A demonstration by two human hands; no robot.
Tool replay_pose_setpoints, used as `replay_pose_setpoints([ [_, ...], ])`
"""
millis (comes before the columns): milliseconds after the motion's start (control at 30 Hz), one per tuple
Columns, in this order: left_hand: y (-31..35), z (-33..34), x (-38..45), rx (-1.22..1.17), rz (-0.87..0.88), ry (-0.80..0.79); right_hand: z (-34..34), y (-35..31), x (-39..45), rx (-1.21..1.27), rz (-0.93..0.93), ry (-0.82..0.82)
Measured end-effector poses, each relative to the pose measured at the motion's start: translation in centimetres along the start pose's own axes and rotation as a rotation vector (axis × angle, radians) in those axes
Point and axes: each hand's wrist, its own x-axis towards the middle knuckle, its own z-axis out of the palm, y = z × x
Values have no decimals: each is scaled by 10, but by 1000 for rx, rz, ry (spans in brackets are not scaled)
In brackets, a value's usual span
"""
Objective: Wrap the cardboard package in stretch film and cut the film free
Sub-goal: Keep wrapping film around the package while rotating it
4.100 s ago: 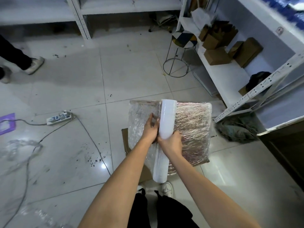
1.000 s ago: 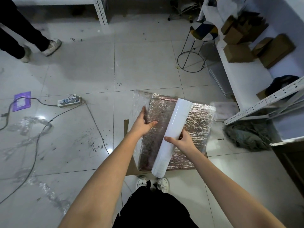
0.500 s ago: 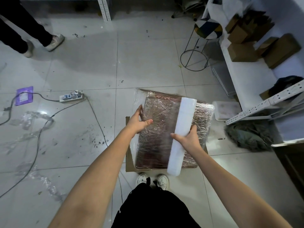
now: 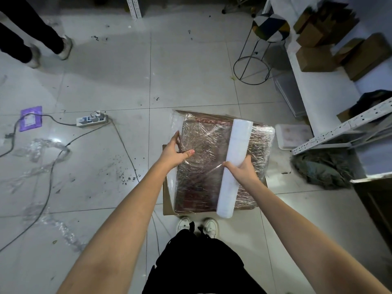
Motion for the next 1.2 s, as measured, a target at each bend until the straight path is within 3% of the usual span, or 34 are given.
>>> replay_pose_setpoints([
  [133,13,2,-18,382,82,190,-1,-2,4,-1,3,-8],
  [200,21,14,-29,753,278,339,0,-4,4,-10,-18,-22],
  [267,24,31,-34,1065,581,398,1,-3,4,-11,-39,-44],
  [333,17,40,-20,1255,854,402,2,-3,4,-17,-59,-49],
  [400,8,35,1,1369,937,417,4,-2,4,-31,-67,-59],
  [633,-4,15,27,1412,937,373,9,-4,10,1,-26,-130],
  [1033,6,3,27,1205,902,460,22,-8,11,2,-26,-153],
  [1200,6,-5,26,1128,736,428,31,-7,10,26,-22,-110],
])
